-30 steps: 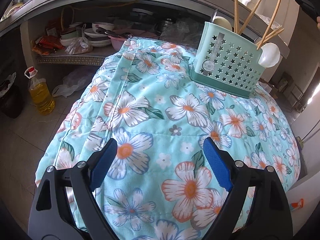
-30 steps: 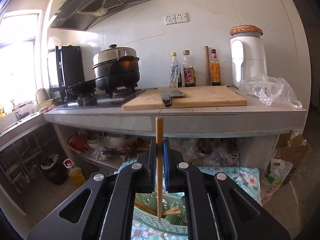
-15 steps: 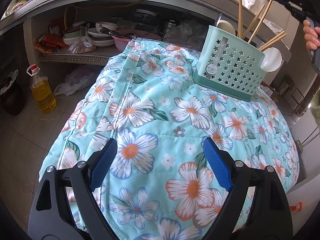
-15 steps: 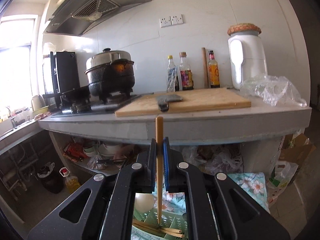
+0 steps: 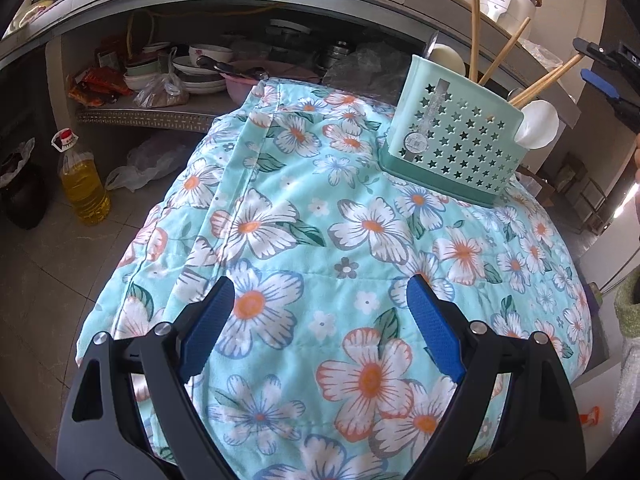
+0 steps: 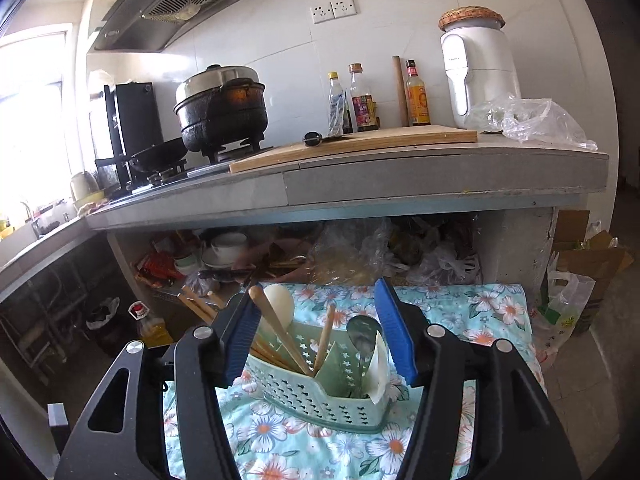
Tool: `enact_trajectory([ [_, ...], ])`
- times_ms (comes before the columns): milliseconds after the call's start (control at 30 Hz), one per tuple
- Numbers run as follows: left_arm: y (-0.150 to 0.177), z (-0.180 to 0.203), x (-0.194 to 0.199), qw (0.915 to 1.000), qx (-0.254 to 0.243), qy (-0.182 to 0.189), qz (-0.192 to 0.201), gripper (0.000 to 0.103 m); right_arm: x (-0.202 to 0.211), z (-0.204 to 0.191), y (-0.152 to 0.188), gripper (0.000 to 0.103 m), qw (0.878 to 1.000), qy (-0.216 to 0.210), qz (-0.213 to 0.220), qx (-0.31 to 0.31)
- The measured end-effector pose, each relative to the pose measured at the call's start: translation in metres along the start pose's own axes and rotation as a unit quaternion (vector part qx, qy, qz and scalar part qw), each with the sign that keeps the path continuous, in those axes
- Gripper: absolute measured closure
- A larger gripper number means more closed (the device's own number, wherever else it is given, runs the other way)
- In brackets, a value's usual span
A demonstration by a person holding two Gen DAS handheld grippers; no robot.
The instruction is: Organize utensils
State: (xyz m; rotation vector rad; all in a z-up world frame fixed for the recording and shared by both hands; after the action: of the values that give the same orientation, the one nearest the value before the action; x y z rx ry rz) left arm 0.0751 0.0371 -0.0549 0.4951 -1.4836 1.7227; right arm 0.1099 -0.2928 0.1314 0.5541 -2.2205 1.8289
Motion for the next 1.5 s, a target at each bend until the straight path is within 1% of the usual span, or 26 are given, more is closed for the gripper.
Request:
enact_trajectory([
  [133,-0.003,0.016,0.007,0.9997,-0.005,0.023,0.011,0.016,0.030,0.007,0.014,0.043,1.000,0.003,0.011,-0.013],
  [233,-0.008,0.027,0.016,0.9991,-0.009,0.032,0.025,0.014,0.048,0.015,0.029,0.040,0.999,0.002,0.011,-0.033],
  [367,-0.016,0.040,0.032,0.9975,-0.014,0.036,0.059,0.011,0.063,0.024,0.056,0.034,0.998,0.005,-0.003,-0.059],
  [433,-0.021,0.046,0.040,0.9962,-0.017,0.037,0.077,0.010,0.064,0.024,0.074,0.032,0.998,0.022,-0.022,-0.063],
  [500,-0.026,0.050,0.049,0.9947,-0.020,0.036,0.094,0.009,0.064,0.018,0.091,0.029,0.996,0.052,-0.041,-0.053],
  [600,-0.031,0.056,0.057,0.9934,-0.024,0.021,0.110,0.008,0.062,0.006,0.112,0.021,0.993,0.100,-0.057,-0.029],
  [667,-0.033,0.059,0.059,0.9934,-0.024,0.003,0.112,0.008,0.061,-0.002,0.122,0.014,0.990,0.130,-0.061,-0.007],
  [700,-0.034,0.059,0.058,0.9936,-0.024,-0.006,0.111,0.008,0.060,-0.006,0.126,0.013,0.987,0.147,-0.062,0.004],
  [767,-0.036,0.061,0.057,0.9933,-0.022,-0.038,0.107,0.008,0.057,-0.010,0.129,0.010,0.982,0.177,-0.064,0.022],
  [833,-0.040,0.064,0.056,0.9903,-0.027,-0.084,0.108,0.008,0.055,-0.012,0.128,0.007,0.978,0.197,-0.063,0.034],
  [867,-0.043,0.066,0.056,0.9881,-0.031,-0.101,0.111,0.008,0.054,-0.012,0.126,0.007,0.976,0.205,-0.063,0.036],
  [967,-0.053,0.072,0.061,0.9816,-0.043,-0.133,0.130,0.008,0.053,-0.009,0.122,0.007,0.971,0.229,-0.065,0.031],
  [1100,-0.067,0.084,0.070,0.9780,-0.045,-0.134,0.153,0.008,0.055,-0.005,0.120,0.007,0.967,0.245,-0.071,0.018],
  [1200,-0.075,0.094,0.072,0.9768,-0.046,-0.133,0.161,0.008,0.057,-0.002,0.119,0.007,0.963,0.257,-0.076,0.013],
  [1500,-0.078,0.104,0.065,0.9791,-0.044,-0.132,0.149,0.008,0.057,0.001,0.120,0.007,0.959,0.270,-0.082,0.007],
])
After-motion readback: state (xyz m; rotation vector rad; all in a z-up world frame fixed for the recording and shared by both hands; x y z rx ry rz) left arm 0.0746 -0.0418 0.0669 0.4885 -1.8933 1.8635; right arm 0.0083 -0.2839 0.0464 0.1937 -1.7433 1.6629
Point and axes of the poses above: each gripper's, at about its wrist camera, not at the fingertips, and x roughly against the way its jaws point, z to its right, y to its underside, the point moved 2 cm from there along -x, roughly the way its jaws point, and after that the axes turned 3 degrees about -z, right-handed, at the moved point
